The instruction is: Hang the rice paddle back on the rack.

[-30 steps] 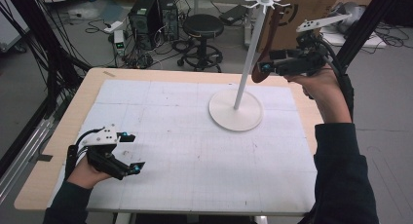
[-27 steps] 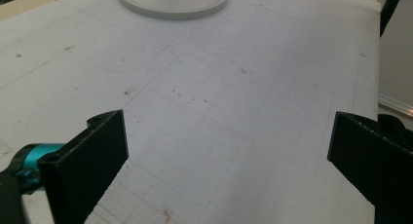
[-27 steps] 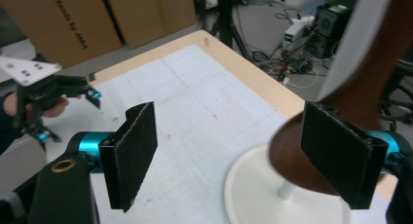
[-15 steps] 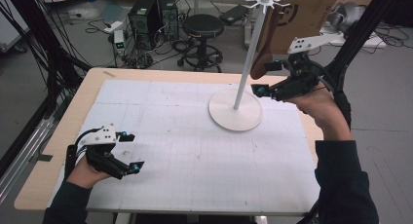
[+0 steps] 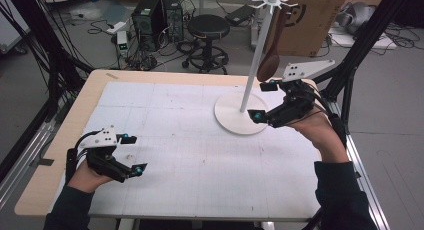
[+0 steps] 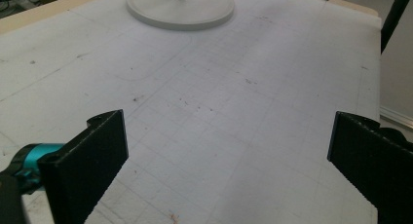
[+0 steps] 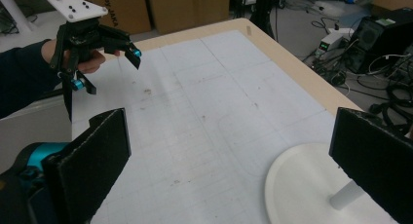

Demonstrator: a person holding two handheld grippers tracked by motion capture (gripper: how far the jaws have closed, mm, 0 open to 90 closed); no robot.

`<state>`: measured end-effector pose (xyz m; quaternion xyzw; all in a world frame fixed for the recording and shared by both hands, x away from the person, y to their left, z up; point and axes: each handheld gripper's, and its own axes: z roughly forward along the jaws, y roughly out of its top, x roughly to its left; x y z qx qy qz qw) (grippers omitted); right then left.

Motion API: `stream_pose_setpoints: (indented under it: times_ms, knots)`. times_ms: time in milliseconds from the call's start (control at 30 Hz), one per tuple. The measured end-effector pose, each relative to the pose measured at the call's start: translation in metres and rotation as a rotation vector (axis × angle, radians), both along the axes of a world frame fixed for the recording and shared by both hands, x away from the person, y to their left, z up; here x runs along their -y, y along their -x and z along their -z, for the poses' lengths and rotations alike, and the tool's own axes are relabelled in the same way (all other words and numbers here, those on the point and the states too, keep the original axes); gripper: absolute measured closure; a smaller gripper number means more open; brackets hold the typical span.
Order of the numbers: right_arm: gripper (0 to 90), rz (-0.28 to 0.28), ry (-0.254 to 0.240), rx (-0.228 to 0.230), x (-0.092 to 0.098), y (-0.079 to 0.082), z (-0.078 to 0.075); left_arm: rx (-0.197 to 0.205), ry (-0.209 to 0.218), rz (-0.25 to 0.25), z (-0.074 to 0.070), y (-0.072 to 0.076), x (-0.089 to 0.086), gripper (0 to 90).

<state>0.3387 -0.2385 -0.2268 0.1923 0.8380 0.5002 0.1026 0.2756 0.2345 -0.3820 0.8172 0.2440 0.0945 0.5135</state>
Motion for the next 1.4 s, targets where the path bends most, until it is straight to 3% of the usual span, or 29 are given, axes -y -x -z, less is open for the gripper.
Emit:
stream_pose_setpoints:
  times_ms: [433,867,1400]
  knots:
    - [0.3,0.014,0.008,0.028,-0.011,0.02,0.038,0.021,0.027,-0.022,-0.004,0.003,-0.003,1.8]
    - [0.3,0.02,-0.028,-0.019,-0.006,0.03,0.079,0.013,0.04,-0.017,-0.005,0.0,-0.004,1.8]
    - [0.3,0.031,-0.029,-0.012,-0.007,0.039,0.103,0.03,0.058,-0.016,-0.01,0.004,-0.007,1.8]
